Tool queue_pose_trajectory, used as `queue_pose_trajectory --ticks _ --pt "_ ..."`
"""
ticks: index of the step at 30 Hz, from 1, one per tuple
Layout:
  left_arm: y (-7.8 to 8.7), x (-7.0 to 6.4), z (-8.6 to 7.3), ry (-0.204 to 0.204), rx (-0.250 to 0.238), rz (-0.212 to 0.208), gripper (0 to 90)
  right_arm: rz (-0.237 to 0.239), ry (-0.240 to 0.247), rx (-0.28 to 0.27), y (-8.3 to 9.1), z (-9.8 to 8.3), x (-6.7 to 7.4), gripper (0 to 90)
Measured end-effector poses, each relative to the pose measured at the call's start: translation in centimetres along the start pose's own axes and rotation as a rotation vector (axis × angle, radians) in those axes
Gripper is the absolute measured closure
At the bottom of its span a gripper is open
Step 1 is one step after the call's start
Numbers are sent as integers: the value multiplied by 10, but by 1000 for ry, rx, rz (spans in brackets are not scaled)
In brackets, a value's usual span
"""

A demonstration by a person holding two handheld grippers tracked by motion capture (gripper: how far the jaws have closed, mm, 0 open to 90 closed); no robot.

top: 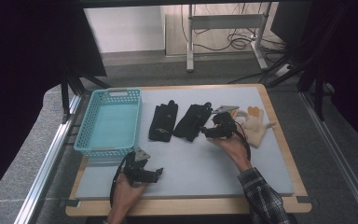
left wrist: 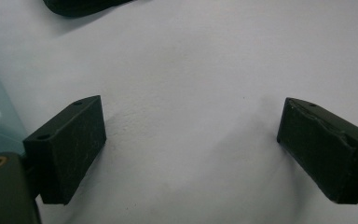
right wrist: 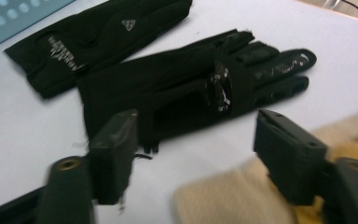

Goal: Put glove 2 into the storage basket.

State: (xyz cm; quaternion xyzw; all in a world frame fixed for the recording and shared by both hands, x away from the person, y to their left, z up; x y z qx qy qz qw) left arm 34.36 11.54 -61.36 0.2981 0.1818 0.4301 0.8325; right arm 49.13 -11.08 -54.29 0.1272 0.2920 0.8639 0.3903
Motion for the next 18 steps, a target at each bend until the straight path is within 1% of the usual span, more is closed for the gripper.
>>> queue_pose_trajectory --ticks 1,2,5,7,8,9,10,12,13,14,16,17,18 --pt "0 0 0 0 0 0 83 1 -2 -1 -4 2 -1 352" --pt "0 0 0 -2 2 1 83 0 -4 2 -11 7 -2 405" --pt "0 0 0 -1 0 -1 83 -2 -5 12 -24 15 -4 439" --pt "0 0 0 -2 1 0 84 -8 -8 16 -33 19 -7 441" --pt "0 0 0 -2 1 0 83 -8 -8 16 -33 19 -7 441" --pt "0 0 0 1 -1 0 83 -10 -15 21 -37 21 -8 440" --pt "0 0 0 -2 1 0 84 -21 -30 26 -47 23 -11 414" --pt "0 0 0 0 0 0 84 -33 -40 39 -57 23 -13 393" --pt "0 0 0 0 0 0 84 -33 -40 39 -57 23 -13 393" --pt "0 0 0 -1 1 0 84 -41 -45 46 -67 22 -13 384" --pt "0 0 0 -1 3 0 84 -55 -33 66 -76 22 -14 390" --pt "0 0 0 -1 3 0 84 -55 -33 66 -76 22 -14 390" --pt "0 0 0 0 1 -1 84 -76 -9 103 -85 19 -14 445"
Point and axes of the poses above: each handheld gripper's, and its own axes: y roughly backward along the jaws, z roughly out of its top, x roughly to its left, the point moved 9 cm from there along -y, roughly forward along the jaws, and after that the axes turned 4 degrees about -x, right-handed, at the moved point
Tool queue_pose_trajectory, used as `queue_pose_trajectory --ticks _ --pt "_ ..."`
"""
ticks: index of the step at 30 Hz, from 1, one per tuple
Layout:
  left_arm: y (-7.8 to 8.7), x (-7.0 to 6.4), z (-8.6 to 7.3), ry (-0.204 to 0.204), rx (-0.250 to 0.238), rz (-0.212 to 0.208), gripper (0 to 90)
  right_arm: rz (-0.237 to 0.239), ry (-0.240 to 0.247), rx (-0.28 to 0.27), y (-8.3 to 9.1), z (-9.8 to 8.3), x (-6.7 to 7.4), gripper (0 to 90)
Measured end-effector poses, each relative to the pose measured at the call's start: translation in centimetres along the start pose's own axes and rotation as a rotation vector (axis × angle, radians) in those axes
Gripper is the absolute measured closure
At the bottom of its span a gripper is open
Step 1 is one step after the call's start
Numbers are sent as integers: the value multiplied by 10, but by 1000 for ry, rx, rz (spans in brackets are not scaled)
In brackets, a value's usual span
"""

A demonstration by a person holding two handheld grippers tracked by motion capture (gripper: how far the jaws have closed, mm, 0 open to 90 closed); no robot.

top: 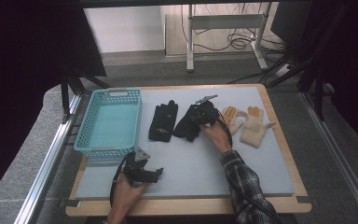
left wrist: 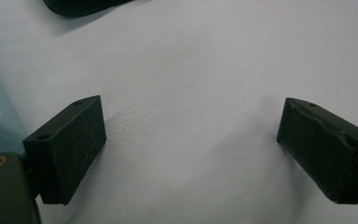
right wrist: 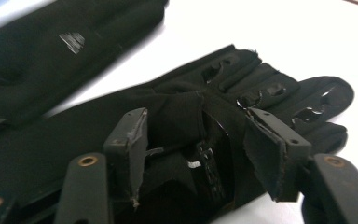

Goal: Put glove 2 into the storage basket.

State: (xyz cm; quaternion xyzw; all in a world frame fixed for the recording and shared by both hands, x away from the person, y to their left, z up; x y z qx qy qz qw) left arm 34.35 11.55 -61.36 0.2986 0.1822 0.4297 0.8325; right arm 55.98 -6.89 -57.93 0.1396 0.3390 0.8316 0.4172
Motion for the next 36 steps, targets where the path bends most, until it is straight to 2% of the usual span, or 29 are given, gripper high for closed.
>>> queue_pose_trajectory --ticks 1,2,4,5,6,9,13,18,23,25,27,28,29,31,32,34,35,36 --pt "0 0 0 0 0 0 84 -11 21 25 -5 -2 0 473" --pt "0 0 0 0 0 0 84 -1 16 23 -7 -2 0 531" --pt "0 0 0 0 -2 0 84 30 -23 20 -8 -2 1 592" --pt "0 0 0 0 -2 0 84 30 -23 20 -8 -2 1 592" --pt "0 0 0 0 -2 1 83 46 -33 16 -7 -3 0 701" --pt "0 0 0 0 -2 1 83 67 -43 22 -4 -4 0 822" --pt "0 0 0 0 1 0 83 79 -25 26 1 -3 2 833" --pt "0 0 0 -2 2 1 83 110 -13 -10 23 5 5 834" --pt "0 0 0 -2 2 2 83 172 13 -43 49 9 17 833" --pt "0 0 0 -2 2 2 83 178 27 -50 55 10 19 833" --pt "0 0 0 -2 -1 1 83 193 46 -64 66 12 25 833" --pt "0 0 0 -2 -1 1 83 215 62 -76 77 12 32 833" --pt "0 0 0 -2 -1 1 83 215 62 -76 77 12 32 833" --pt "0 0 0 -1 -2 1 83 242 90 -87 93 10 43 832" --pt "0 0 0 -1 -2 1 83 242 90 -87 93 10 43 832" --pt "0 0 0 1 0 1 83 272 111 -97 109 6 55 832" --pt "0 0 0 1 0 1 84 272 111 -97 109 6 55 832" --pt "0 0 0 0 -1 1 83 296 129 -102 121 0 63 831"
Point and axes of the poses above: each handheld gripper's, and its own axes: y roughly backward along the jaws, z roughly out of its top, x roughly to its left, the point moved 9 cm from there along -y, roughly forward along the jaws, and after that the axes turned 4 degrees about -x, right-handed, at the moved point
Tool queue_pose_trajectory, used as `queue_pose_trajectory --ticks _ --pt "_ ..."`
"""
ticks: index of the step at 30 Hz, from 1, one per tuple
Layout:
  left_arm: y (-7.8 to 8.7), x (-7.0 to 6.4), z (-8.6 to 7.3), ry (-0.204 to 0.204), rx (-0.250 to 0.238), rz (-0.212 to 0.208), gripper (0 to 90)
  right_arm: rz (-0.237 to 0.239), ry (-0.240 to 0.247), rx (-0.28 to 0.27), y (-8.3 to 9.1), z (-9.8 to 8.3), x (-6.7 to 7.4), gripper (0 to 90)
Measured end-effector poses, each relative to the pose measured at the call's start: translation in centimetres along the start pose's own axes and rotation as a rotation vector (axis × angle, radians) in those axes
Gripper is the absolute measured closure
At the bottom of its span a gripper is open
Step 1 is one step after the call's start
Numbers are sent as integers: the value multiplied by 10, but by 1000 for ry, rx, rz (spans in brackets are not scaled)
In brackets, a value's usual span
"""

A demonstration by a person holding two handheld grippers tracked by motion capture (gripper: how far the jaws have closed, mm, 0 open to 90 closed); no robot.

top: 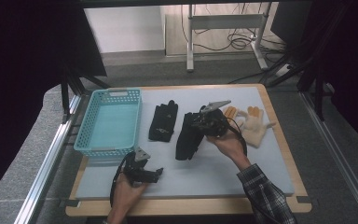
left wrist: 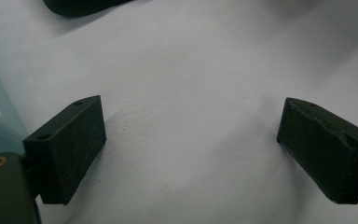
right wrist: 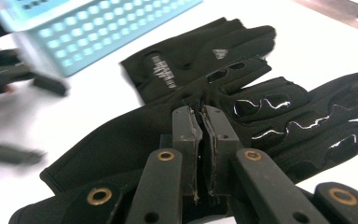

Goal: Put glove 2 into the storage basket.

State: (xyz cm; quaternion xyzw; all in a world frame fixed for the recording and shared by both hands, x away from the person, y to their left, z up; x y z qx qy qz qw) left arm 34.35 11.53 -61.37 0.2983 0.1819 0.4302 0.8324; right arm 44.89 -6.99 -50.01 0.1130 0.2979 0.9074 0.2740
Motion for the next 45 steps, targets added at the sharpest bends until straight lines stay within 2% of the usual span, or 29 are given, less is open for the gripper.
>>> queue_pose_trajectory --ticks 1,2,7,8,9,11,12,14,15,18,19,22,24,29,33,35,40,41,45 --pt "0 0 0 -1 0 0 83 0 0 0 0 0 0 831" --pt "0 0 0 -2 0 0 83 18 9 -2 7 -4 9 831" --pt "0 0 0 1 -3 2 83 72 33 3 19 -24 31 830" --pt "0 0 0 1 -3 2 83 72 33 3 19 -24 31 830" --pt "0 0 0 1 -3 1 83 100 43 12 19 -37 41 829" --pt "0 0 0 2 -3 2 83 107 44 18 18 -42 44 829" --pt "0 0 0 2 -3 2 83 120 55 45 11 -58 50 822" --pt "0 0 0 -1 0 1 83 119 56 67 4 -69 52 793" --pt "0 0 0 -1 0 1 83 119 56 67 4 -69 52 793" --pt "0 0 0 -1 0 1 84 104 45 73 -3 -78 49 601" --pt "0 0 0 1 0 1 83 99 18 55 -2 -77 44 534" --pt "0 0 0 0 0 1 84 89 -5 39 0 -74 37 497" --pt "0 0 0 1 0 1 83 59 -20 25 0 -70 27 452" --pt "0 0 0 1 0 0 83 43 -26 8 -7 -60 20 402" --pt "0 0 0 0 0 0 83 33 -28 -3 -20 -44 16 376" --pt "0 0 0 1 0 0 83 35 -25 -5 -27 -35 14 397" --pt "0 0 0 -1 3 0 83 23 14 11 -53 -13 8 566" --pt "0 0 0 -2 4 1 83 23 14 11 -53 -13 8 566" --pt "0 0 0 -1 2 -1 83 26 15 21 -74 -3 4 629"
Point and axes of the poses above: each handheld gripper's, and its own axes: y roughly backward along the jaws, z roughly out of its top, x roughly to its left, the point moved 9 cm from there along -y, roughly forward along the jaws, and after that the axes turned 4 degrees about -x, right-handed, at the moved point
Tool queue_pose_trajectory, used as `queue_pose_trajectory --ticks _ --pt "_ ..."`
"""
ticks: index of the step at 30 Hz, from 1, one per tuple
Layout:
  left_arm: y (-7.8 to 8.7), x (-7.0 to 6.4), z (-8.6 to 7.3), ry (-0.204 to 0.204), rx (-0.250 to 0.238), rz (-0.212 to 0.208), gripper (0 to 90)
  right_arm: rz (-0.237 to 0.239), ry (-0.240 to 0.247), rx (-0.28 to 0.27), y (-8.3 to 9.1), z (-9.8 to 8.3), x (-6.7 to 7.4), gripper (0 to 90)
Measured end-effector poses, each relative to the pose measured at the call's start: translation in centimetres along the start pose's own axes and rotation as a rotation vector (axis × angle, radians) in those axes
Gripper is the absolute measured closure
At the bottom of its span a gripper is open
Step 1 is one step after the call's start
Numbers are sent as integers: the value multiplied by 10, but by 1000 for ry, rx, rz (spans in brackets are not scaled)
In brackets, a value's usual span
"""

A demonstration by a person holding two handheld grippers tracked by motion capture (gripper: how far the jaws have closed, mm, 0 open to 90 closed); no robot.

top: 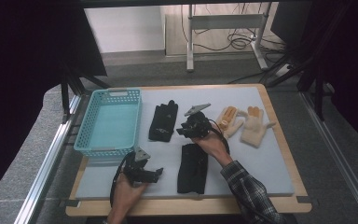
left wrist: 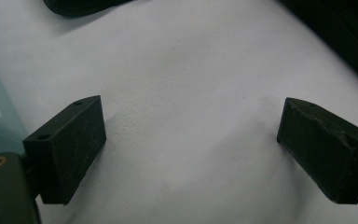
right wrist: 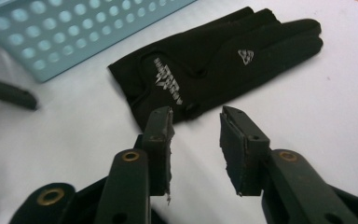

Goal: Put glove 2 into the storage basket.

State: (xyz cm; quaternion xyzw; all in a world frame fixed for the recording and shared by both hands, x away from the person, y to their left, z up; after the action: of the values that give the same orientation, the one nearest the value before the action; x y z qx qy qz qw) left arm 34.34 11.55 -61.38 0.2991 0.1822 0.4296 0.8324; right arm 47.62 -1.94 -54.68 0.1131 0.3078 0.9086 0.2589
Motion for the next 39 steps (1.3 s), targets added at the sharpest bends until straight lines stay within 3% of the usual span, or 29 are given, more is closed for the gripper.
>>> queue_pose_trajectory --ticks 3,9,17,26,30,32,35,38,39 --pt "0 0 0 2 -3 0 83 -8 4 18 -22 6 -6 624" --pt "0 0 0 1 -3 1 83 -21 1 23 -46 13 -16 553" --pt "0 0 0 2 -3 0 83 -27 -18 14 -62 18 -25 489" --pt "0 0 0 2 -3 0 84 -25 2 22 -86 23 -26 368" --pt "0 0 0 2 -3 0 83 -47 21 45 -98 24 -27 332" --pt "0 0 0 2 -3 0 83 -84 40 76 -104 22 -31 332" --pt "0 0 0 1 -3 0 84 -58 4 74 -106 21 -32 367" --pt "0 0 0 1 -3 0 83 -47 -6 83 -104 21 -29 512" --pt "0 0 0 1 -3 0 83 -37 -11 92 -104 21 -24 618"
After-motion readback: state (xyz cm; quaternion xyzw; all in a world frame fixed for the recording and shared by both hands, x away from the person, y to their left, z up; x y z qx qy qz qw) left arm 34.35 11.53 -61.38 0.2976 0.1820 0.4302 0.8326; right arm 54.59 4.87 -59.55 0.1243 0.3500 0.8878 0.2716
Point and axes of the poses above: each handheld gripper's, and its own axes: y roughly backward along the jaws, z roughly out of its top, x roughly to its left, the point moved 9 cm from there along -y, roughly forward along the jaws, and after that the axes turned 4 degrees about -x, right-handed, at the moved point
